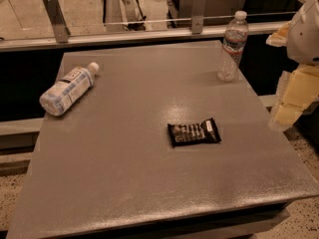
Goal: Move rxbar chocolate near blue plastic bottle
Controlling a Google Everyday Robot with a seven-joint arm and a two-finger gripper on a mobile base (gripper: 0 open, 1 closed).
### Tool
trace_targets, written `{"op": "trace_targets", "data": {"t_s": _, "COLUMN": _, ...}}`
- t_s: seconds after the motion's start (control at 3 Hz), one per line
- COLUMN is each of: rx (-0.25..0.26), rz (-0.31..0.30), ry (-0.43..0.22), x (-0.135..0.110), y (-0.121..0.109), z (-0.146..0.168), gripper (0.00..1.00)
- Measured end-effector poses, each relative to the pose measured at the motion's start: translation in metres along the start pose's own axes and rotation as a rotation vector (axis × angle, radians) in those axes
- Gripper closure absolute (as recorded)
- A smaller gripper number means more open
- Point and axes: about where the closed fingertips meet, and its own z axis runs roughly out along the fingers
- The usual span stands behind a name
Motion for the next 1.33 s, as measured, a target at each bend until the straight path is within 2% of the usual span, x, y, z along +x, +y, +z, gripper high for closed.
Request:
{"op": "trace_targets", "data": {"t_s": 0.33, "rx": 0.002, "rz": -0.001, "ry": -0.002, "x": -0.001, "y": 0.0, "z": 0.0, "gripper": 0.0}}
{"op": "trace_targets", "data": {"t_s": 0.67, "rx": -0.042, "rz": -0.03, "ry": -0.05, "x": -0.029, "y": 0.014, "z": 0.026, "gripper": 0.0}}
{"op": "trace_targets", "data": {"t_s": 1.33, "rx": -0.168, "rz": -0.119, "ry": -0.139, "x": -0.083, "y": 0.066, "z": 0.107, "gripper": 0.0}}
